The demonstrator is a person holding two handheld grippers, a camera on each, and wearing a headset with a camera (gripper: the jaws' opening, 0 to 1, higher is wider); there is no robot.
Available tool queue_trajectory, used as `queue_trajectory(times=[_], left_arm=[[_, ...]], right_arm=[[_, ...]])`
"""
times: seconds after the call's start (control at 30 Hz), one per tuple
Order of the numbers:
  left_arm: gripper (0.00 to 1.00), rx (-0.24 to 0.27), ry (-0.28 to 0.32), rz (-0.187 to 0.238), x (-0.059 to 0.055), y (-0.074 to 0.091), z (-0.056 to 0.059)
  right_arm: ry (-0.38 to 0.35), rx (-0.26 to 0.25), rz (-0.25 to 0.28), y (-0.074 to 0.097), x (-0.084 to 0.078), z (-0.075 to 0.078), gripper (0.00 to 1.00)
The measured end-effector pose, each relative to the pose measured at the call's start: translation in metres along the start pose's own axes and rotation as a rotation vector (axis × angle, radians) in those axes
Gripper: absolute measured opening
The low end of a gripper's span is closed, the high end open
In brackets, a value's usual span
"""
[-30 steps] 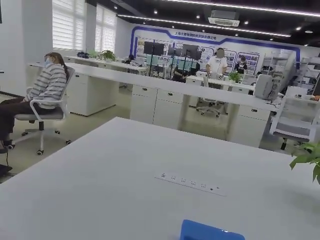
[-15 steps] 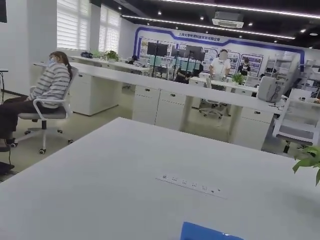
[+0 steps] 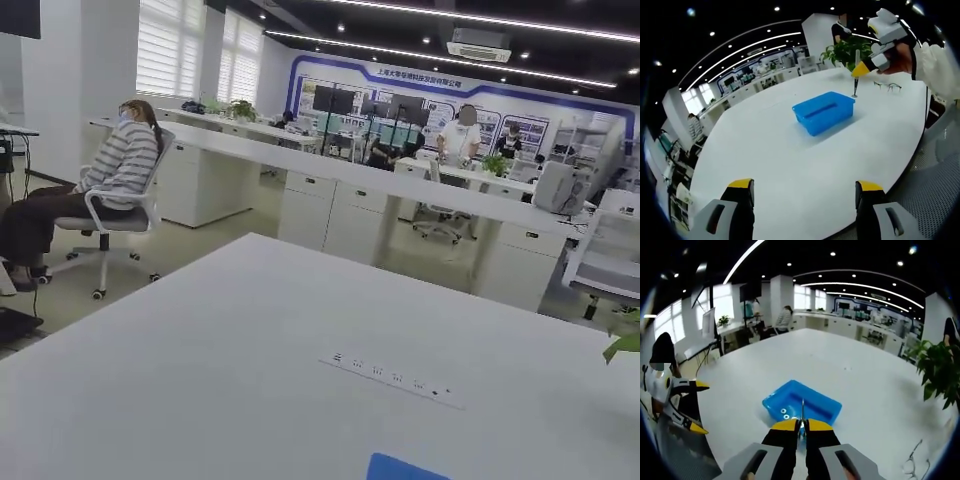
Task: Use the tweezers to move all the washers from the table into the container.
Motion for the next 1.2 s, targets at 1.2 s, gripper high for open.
queue_trajectory(times=[1.2], left_arm=[[0.85,0.008,-0.027,-0.055,-0.009,-0.005,0.001]], right_arm=[[0.008,-0.003,-0.065,-0.066,-0.022,0.017,0.02]])
Point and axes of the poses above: the centre of the closed fingertips' face, and the gripper's own axes: y roughly backward along the fingers, z roughly to its right, x roughly out of its top, the point moved 3 cm from there along y, roughly backward along the fingers, and after that the axes turned 10 degrees about y, right-handed, at the moved point
